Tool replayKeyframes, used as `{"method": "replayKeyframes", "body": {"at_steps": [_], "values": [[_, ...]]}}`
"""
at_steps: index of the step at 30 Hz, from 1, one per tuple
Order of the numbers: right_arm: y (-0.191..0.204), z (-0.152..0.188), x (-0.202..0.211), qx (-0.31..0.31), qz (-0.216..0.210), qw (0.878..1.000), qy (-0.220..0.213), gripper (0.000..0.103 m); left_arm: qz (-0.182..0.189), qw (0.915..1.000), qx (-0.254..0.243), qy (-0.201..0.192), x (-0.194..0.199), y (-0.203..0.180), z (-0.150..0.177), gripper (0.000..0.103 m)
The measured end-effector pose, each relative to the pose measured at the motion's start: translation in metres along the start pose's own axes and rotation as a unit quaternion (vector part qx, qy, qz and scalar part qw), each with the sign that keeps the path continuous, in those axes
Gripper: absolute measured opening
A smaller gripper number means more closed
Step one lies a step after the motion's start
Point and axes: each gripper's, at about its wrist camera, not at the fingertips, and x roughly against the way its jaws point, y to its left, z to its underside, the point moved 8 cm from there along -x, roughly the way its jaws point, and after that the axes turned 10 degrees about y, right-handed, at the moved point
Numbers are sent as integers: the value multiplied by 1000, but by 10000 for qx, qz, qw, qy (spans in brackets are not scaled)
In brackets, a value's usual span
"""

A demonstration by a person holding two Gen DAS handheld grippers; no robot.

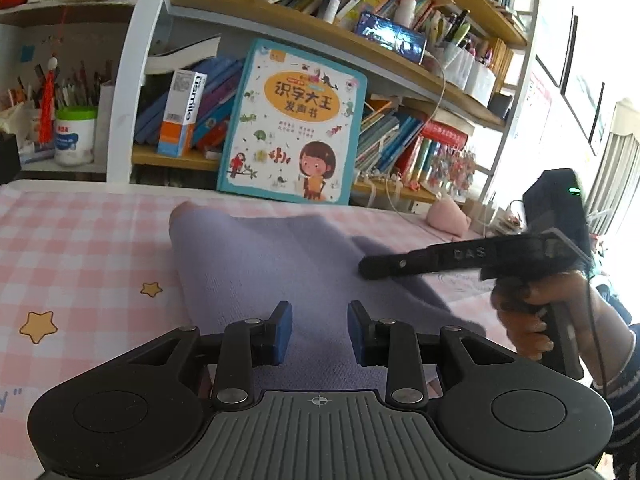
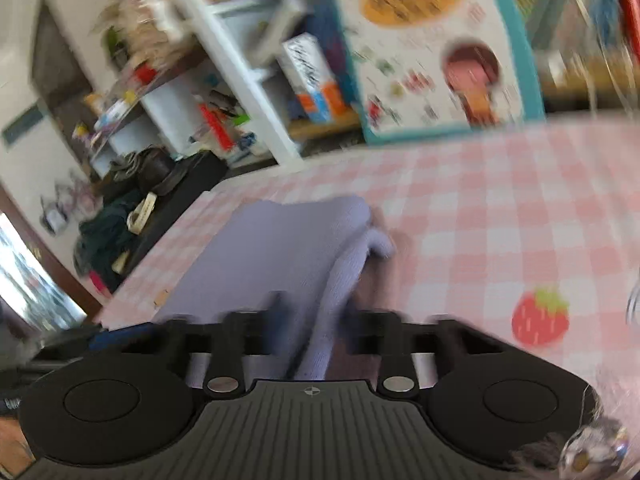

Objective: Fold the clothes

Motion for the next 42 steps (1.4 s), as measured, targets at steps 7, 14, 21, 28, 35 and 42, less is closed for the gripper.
{"method": "replayKeyframes", "body": {"at_steps": [7,14,21,28,35,42], "values": [[2,14,3,813,832,9931,-166,16,96,9999,108,15,-1,7,0,31],[-39,24,2,-643,416,9966,306,27,252,9994,249,-50,4,9,-3,41],[-38,26,24,-1141,-6,9929,345,67,406,9943,878,-450,30,32,-17,78],[-43,43,21,-2229,-843,9683,748,68,580,9777,1986,357,-6,70,-4,79],[-35,42,10,-2128,-853,9698,837,65,819,9662,2319,774,-39,78,2,79],[-23,38,-2,-1705,-777,9788,831,40,452,9808,1764,698,-39,62,2,65]]}}
